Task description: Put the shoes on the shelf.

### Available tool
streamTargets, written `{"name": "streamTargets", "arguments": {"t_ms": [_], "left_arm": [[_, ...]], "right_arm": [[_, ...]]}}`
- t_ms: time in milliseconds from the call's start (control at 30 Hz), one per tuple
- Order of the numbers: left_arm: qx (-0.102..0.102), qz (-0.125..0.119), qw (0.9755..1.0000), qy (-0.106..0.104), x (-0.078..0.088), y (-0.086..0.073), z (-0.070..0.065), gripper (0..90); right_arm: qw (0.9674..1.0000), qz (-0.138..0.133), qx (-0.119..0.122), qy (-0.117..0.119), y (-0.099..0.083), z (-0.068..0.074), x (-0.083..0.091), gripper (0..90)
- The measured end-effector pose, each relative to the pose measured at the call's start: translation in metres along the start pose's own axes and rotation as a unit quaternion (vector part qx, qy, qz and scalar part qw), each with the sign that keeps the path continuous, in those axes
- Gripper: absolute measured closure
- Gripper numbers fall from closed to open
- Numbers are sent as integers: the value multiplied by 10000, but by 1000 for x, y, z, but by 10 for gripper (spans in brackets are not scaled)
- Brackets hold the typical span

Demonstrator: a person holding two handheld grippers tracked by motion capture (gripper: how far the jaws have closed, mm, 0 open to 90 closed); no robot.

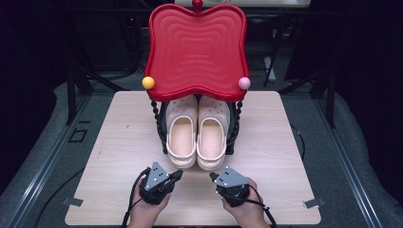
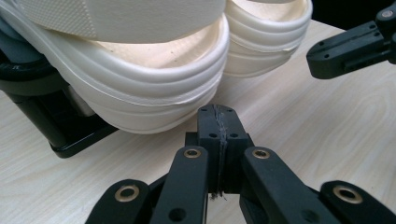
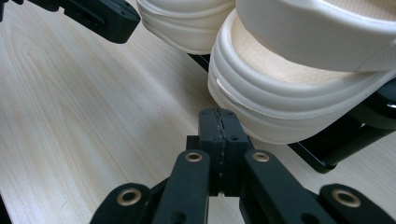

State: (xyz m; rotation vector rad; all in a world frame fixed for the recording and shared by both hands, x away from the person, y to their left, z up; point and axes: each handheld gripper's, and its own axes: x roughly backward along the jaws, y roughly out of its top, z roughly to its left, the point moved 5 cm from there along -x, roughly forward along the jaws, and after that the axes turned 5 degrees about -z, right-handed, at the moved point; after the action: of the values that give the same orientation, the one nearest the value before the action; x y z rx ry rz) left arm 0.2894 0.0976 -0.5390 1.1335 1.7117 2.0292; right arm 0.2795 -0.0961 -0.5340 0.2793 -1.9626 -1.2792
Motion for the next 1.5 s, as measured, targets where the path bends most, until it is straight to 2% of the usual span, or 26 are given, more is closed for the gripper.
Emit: {"name": "streamTargets", "arguments": {"t_ms": [133,233,333,533,633,767,1000,1267,1500], "left_arm": [[62,-6,9999,90,-2,1,3,900],[28,29,9999,95,-2,2,3,900],[31,79,9999,142,-1,2,4,900],[29,111,9997,234,2,4,12,900],[80,78,9995,302,4,7,18,900],[25,80,9993,368,4,12,23,900],[-35,67,9990,446,-4,25,30,900],[38,27,9987,515,-13,39,41,900],[71,31,9985,541,-23,49,48,900]], "right_arm": [[10000,25,-35,-16,-1,-1,-1,900],[9999,-23,-82,-69,-1,-4,-2,900],[9998,-1,-196,-102,-1,-12,-2,900],[9996,-1,-214,-188,-1,-17,0,900],[9994,59,-129,-320,-1,-21,1,900],[9989,54,-178,-425,1,-28,2,900],[9984,-31,-194,-539,13,-41,-1,900],[9980,-114,-252,-576,24,-51,-12,900],[9974,-75,-299,-658,29,-58,-21,900]]}}
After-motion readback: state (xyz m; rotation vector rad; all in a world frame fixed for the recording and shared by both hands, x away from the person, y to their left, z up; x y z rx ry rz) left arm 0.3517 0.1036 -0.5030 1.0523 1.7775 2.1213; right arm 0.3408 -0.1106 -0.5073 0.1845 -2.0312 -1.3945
